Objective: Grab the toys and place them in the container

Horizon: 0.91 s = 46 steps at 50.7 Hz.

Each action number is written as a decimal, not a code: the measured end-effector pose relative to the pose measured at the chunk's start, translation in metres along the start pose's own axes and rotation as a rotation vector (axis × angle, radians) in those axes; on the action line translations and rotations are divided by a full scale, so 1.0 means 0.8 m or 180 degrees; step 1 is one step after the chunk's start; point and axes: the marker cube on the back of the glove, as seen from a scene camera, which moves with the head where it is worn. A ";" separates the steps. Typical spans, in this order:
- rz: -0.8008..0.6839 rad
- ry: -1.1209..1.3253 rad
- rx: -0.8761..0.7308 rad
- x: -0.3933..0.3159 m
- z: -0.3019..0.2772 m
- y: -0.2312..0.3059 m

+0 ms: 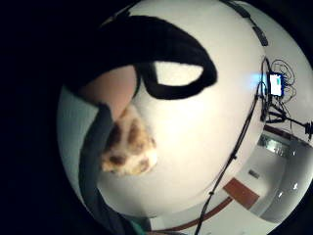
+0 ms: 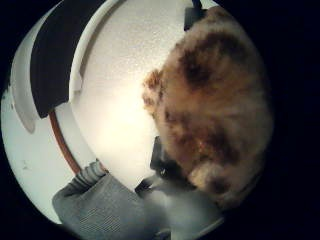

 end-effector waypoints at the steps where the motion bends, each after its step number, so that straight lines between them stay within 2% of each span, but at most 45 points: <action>1: 0.0001 -0.0021 0.0069 -0.001 0.000 0.000; 10: -0.0015 -0.0341 0.0338 0.008 -0.029 -0.010; 15: 0.0157 -0.0272 0.0864 0.053 -0.146 -0.029; 19: 0.0107 -0.0306 0.1185 0.055 -0.229 -0.033; 22: 0.0066 -0.0336 0.1290 0.046 -0.270 -0.038; 26: 0.0034 -0.0217 0.1294 0.032 -0.291 -0.058; 29: -0.0103 -0.0051 0.1251 -0.004 -0.297 -0.089; 32: -0.0373 -0.0401 0.1171 -0.086 -0.307 -0.122; 36: -0.0619 -0.0369 0.1076 -0.163 -0.314 -0.158; 46: -0.0733 -0.0227 0.0953 -0.239 -0.322 -0.210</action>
